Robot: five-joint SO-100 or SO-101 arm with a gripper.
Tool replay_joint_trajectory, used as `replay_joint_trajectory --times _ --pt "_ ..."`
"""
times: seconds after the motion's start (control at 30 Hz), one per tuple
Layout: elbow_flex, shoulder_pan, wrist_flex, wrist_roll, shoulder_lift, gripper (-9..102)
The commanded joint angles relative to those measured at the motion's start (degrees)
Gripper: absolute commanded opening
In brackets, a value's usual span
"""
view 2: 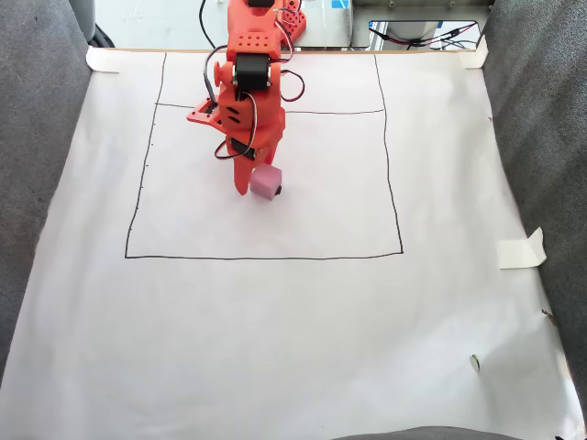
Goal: Grasp the colored block, Place it on the black dot, and then return the arm to the default position.
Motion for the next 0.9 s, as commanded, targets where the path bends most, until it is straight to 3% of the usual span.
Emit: replay_joint_trajectory --times 0.0,0.23,0.5,0.87 --pt "-0.7 0.1 0.6 -0.9 3.7 36" --pt "4.0 -1.6 0.8 -1.7 9.1 42" --pt "11.9 -3.4 -0.8 -0.3 17.0 41" --pt "41.1 -4.5 -12.5 -2.6 48.6 13"
